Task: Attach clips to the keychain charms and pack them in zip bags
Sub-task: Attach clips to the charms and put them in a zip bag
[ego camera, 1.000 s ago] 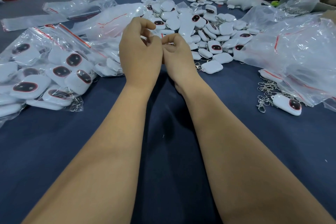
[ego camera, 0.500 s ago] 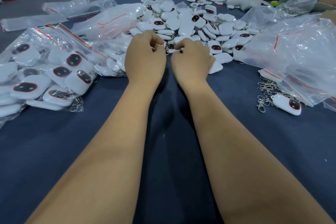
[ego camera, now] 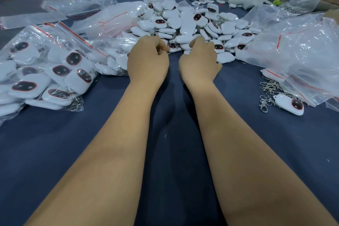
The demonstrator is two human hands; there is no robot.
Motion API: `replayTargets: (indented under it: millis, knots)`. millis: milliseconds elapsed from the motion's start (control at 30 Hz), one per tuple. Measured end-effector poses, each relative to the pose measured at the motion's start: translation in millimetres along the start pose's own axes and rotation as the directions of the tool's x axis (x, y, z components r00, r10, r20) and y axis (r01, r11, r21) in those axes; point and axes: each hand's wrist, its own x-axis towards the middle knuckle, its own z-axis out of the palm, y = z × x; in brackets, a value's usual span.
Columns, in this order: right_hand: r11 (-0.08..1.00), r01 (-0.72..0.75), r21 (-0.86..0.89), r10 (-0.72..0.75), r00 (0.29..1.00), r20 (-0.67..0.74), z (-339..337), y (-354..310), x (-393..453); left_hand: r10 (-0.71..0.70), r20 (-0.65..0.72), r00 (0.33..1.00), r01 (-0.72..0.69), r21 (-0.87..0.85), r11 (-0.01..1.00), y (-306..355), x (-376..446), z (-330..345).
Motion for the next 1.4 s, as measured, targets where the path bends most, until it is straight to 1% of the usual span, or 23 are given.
replayTargets:
  millis: [33, 67, 133, 200, 267, 367, 467, 567, 633, 700, 733, 800, 867, 933, 1000, 1067, 1167, 1300, 1400]
  knots:
    - [0.998, 0.028, 0.055, -0.026, 0.999, -0.02, -0.5, -0.7, -0.1, -0.015, 0.021, 1.0, 0.015, -0.006, 1.0, -0.6, 0.0, 0.7]
    - [0.988, 0.048, 0.145, -0.044, 0.999, -0.031, -0.3, -1.3, -0.2, -0.029, 0.044, 0.999, 0.03, -0.013, 0.999, -1.3, 0.1, 1.4]
    - [0.919, 0.029, 0.393, -0.02, 0.999, -0.027, 1.1, -2.3, -0.6, -0.039, 0.076, 0.996, 0.041, -0.019, 0.999, -2.4, 0.4, 1.9]
    - [0.79, -0.056, 0.611, 0.056, 0.998, 0.019, 1.6, -3.5, -0.5, -0.034, 0.078, 0.996, 0.036, -0.03, 0.999, -2.2, 0.4, 1.1]
    - [0.642, -0.154, 0.751, 0.088, 0.988, 0.127, 2.6, -5.9, 0.0, -0.035, 0.076, 0.996, 0.038, -0.045, 0.998, -1.1, -0.5, -0.1]
    - [0.456, -0.274, 0.847, 0.059, 0.959, 0.278, 4.8, -7.6, 2.4, -0.05, 0.076, 0.996, 0.056, -0.067, 0.996, 0.8, -2.0, -1.2]
    - [0.278, -0.352, 0.894, 0.04, 0.934, 0.356, 3.5, -6.6, 4.1, -0.08, 0.096, 0.992, 0.089, -0.101, 0.991, 2.0, -2.8, -1.9]
    - [0.167, -0.378, 0.911, 0.027, 0.925, 0.379, 2.1, -5.7, 4.0, -0.103, 0.107, 0.989, 0.118, -0.152, 0.981, 3.5, -2.8, -1.5]
    - [0.116, -0.373, 0.92, 0.014, 0.927, 0.374, 1.4, -5.8, 3.7, -0.106, 0.118, 0.987, 0.124, -0.164, 0.979, 4.7, -3.5, -1.8]
    - [0.115, -0.371, 0.921, 0.001, 0.927, 0.374, 1.7, -6.2, 3.8, -0.097, 0.117, 0.988, 0.113, -0.131, 0.985, 4.4, -2.3, -1.3]
    - [0.141, -0.369, 0.919, -0.01, 0.927, 0.374, 2.0, -6.1, 4.2, -0.094, 0.111, 0.989, 0.106, -0.104, 0.989, 4.0, -1.7, -0.9]
    - [0.231, -0.357, 0.905, -0.038, 0.926, 0.375, 2.9, -5.7, 5.0, -0.104, 0.099, 0.99, 0.114, -0.099, 0.989, 2.8, -0.7, -0.1]
    - [0.346, -0.336, 0.876, -0.07, 0.922, 0.381, 3.5, -6.3, 4.5, -0.114, 0.088, 0.99, 0.126, -0.154, 0.98, 2.3, 0.0, -0.1]
    - [0.461, -0.285, 0.841, -0.11, 0.922, 0.372, 4.5, -7.8, 1.6, -0.121, 0.064, 0.991, 0.131, -0.204, 0.97, 2.6, 0.2, -1.0]
    - [0.544, -0.227, 0.808, -0.143, 0.923, 0.356, 7.1, -8.1, -0.7, -0.12, 0.045, 0.992, 0.126, -0.21, 0.969, 3.7, -0.2, -2.1]
    - [0.558, -0.214, 0.802, -0.145, 0.926, 0.348, 8.6, -7.1, -0.9, -0.139, 0.049, 0.989, 0.146, -0.227, 0.963, 4.5, -0.6, -2.2]
    - [0.515, -0.256, 0.818, -0.125, 0.922, 0.367, 8.3, -4.6, 1.0, -0.182, 0.077, 0.98, 0.195, -0.246, 0.949, 4.6, 0.2, -2.0]
    - [0.465, -0.291, 0.836, -0.123, 0.914, 0.387, 7.9, -3.3, 0.2, -0.15, 0.105, 0.983, 0.169, -0.203, 0.964, 5.1, -0.9, -2.6]
    - [0.469, -0.288, 0.835, -0.125, 0.914, 0.386, 7.9, -3.9, 0.8, -0.133, 0.11, 0.985, 0.154, -0.21, 0.965, 5.5, -2.1, -2.9]
